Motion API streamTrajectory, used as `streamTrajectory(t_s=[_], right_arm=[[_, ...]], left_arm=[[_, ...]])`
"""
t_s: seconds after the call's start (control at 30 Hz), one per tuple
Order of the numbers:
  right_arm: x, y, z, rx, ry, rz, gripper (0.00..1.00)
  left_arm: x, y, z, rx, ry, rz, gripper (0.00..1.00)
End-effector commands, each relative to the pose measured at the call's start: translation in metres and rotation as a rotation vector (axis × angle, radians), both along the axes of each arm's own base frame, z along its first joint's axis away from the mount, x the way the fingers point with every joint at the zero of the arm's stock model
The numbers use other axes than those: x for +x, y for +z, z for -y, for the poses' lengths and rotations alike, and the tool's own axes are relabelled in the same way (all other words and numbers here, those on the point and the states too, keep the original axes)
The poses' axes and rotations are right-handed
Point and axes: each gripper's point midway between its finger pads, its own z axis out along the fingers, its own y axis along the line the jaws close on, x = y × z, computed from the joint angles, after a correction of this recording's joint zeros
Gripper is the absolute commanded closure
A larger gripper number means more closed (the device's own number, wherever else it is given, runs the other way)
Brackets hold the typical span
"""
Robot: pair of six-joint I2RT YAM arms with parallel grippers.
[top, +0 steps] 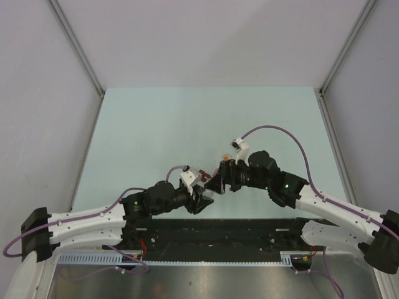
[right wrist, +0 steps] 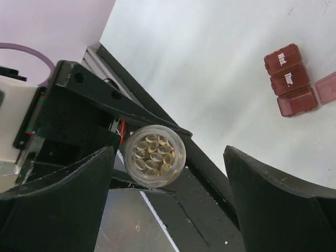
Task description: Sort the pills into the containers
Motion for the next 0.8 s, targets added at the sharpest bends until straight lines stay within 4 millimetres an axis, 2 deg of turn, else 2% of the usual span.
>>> streamTrajectory(t_s=[0.0, 0.23, 0.3, 0.47, 0.6, 0.67, 0.7, 0.77], right_arm=[[0.004, 0.016, -0.010, 0.035, -0.009, 0.022, 0.11], [-0.002, 0.013, -0.018, 0.037, 0.034, 0.012, 0.29], [-0.006, 0.014, -0.020, 0.044, 0.059, 0.008, 0.31], [-0.013, 0.009, -0.024, 0.043, 0.105, -0.016, 0.48], [-0.013, 0.005, -0.024, 0.034, 0.097, -0.032, 0.73], [-0.012, 0.006, -0.024, 0.036, 0.090, -0.035, 0.83], [-0.012, 0.007, -0.024, 0.038, 0.090, -0.035, 0.92], [-0.013, 0.010, -0.024, 0.048, 0.091, -0.036, 0.99]], left_arm=[[0.001, 0.035, 0.014, -0.075, -0.036, 0.057, 1.00], [0.003, 0.035, 0.016, -0.069, -0.033, 0.064, 0.99], [0.005, 0.035, 0.015, -0.066, -0.023, 0.065, 1.00], [0.007, 0.036, 0.013, -0.072, -0.002, 0.068, 1.00], [0.009, 0.036, 0.010, -0.074, 0.012, 0.069, 0.98], [0.009, 0.037, 0.009, -0.080, 0.017, 0.071, 0.96], [0.009, 0.037, 0.009, -0.082, 0.019, 0.072, 0.96], [0.010, 0.037, 0.008, -0.080, 0.022, 0.071, 0.89]])
